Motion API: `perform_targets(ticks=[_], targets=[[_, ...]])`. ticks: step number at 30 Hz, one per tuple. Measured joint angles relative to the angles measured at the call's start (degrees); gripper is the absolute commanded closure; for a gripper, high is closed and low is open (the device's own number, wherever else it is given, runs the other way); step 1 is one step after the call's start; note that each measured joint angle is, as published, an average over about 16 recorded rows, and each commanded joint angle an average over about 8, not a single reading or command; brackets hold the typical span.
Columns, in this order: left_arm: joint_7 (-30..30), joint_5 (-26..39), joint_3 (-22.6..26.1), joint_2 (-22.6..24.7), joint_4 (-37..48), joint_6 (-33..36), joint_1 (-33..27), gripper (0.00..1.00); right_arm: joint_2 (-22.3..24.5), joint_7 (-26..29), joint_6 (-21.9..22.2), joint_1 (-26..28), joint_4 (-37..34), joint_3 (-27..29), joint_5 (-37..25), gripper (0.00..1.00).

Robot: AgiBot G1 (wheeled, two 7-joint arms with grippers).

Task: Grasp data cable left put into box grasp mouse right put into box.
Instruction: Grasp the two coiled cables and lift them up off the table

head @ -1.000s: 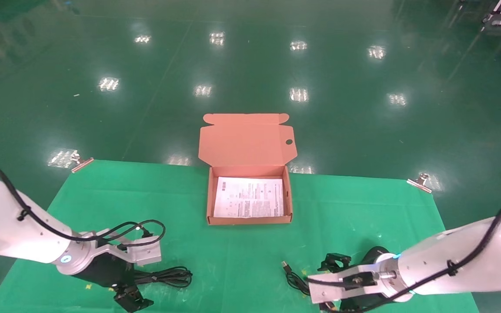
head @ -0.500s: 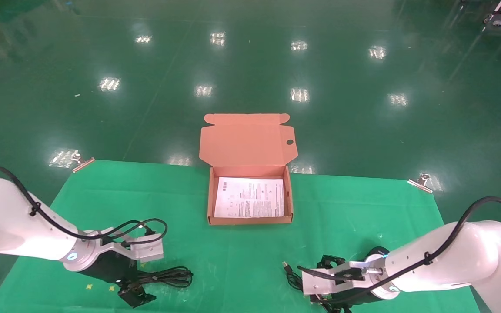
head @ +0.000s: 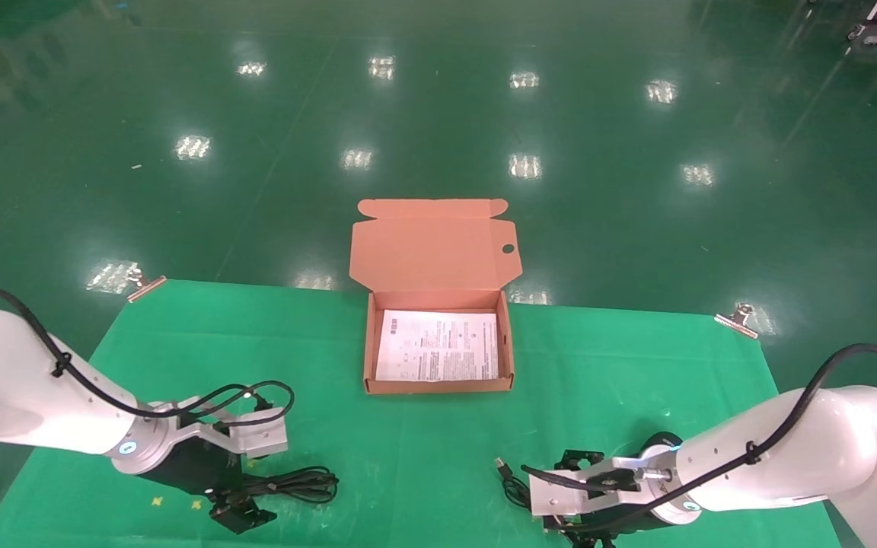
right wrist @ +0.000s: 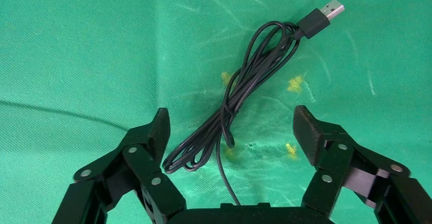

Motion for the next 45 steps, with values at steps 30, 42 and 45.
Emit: perform_targets(ticks=[30, 42, 45], targets=[[-0.33, 0.19, 0.13, -0.30, -0.77, 0.12, -0.01, 1.00, 0.23, 0.23, -0.35, 0.06, 0.65, -0.10, -0.21, 1.00], [1.82, -0.97, -0.99, -4.53, -5.80, 2.57, -3.21, 1.00, 3.96, 4.76, -0.77, 3.46, 3.55, 2.50, 0.32, 1.00], [2.03, -1.11, -1.46, -6.44, -9.35, 3.16, -4.80, 1.00, 5.98, 7.31, -0.56, 5.90, 5.68, 4.22, 0.48, 1.00]])
